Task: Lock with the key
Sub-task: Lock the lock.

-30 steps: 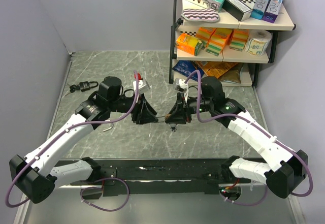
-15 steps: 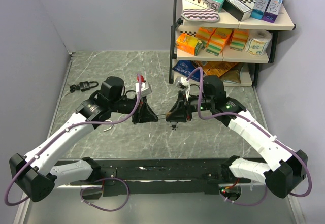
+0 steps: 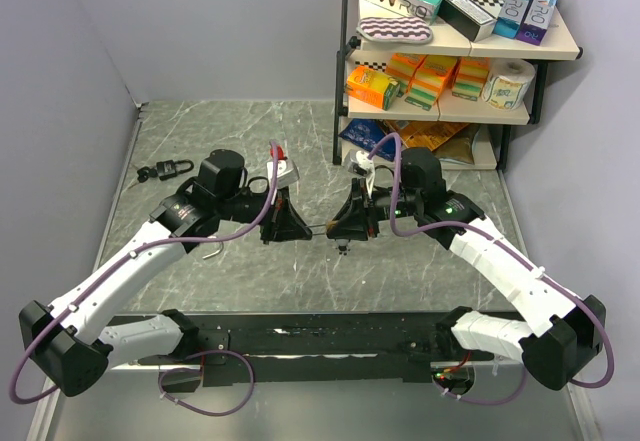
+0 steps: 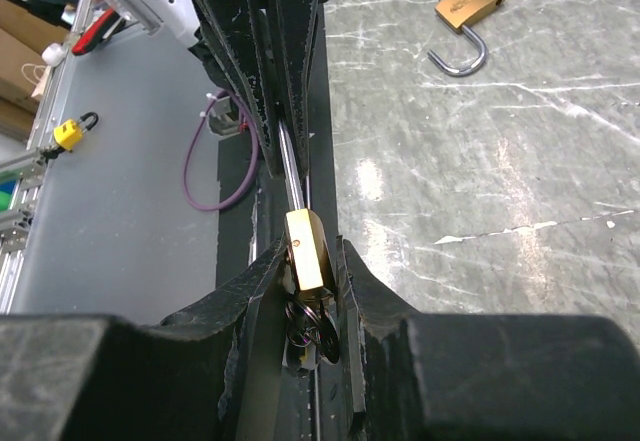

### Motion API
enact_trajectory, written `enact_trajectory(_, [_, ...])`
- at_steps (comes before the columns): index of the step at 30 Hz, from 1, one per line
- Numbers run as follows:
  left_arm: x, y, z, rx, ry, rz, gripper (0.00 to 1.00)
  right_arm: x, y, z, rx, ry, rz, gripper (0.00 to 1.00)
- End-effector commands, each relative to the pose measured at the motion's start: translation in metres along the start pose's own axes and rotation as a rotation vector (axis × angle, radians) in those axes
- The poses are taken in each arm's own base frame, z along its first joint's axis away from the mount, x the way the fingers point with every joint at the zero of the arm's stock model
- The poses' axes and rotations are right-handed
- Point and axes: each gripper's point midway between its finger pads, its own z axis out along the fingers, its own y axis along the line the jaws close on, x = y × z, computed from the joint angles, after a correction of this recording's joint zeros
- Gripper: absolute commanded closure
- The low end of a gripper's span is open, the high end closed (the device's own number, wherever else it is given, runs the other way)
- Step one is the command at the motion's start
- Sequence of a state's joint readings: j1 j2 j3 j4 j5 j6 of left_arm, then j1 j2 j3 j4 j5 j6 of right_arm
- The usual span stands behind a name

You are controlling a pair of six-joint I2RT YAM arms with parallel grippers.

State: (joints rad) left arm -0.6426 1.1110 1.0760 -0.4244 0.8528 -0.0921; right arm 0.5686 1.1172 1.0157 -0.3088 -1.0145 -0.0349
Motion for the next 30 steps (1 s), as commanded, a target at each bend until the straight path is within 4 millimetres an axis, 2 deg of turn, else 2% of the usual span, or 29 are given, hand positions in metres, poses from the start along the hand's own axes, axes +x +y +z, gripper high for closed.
enact_trajectory(1, [-0.022,-0.003,0.007,0.007,-0.069,0.028,0.99,-0.026,0.022,0.002,-0.103,-0.058,-0.107,1.0])
enact_trajectory(5, [-0.026,-0.004,0.011,0.01,-0.083,0.028,0.99,-0.025,0.027,0.005,-0.128,-0.051,-0.106,1.0])
enact_trajectory(11, [-0.03,0.005,0.013,-0.04,-0.112,0.056,0.99,-0.021,0.04,0.007,-0.215,-0.043,-0.08,1.0])
enact_trajectory(19, [-0.027,0.007,0.017,-0.058,-0.116,0.097,0.99,-0.021,0.051,0.006,-0.285,-0.04,-0.033,1.0])
enact_trajectory(24, [-0.029,0.003,0.018,-0.036,-0.124,0.094,0.99,-0.021,0.051,0.007,-0.29,-0.04,-0.026,1.0])
enact_trajectory(30, [-0.033,-0.014,0.023,0.043,-0.134,0.02,0.99,-0.023,0.046,0.01,-0.271,-0.049,-0.027,1.0])
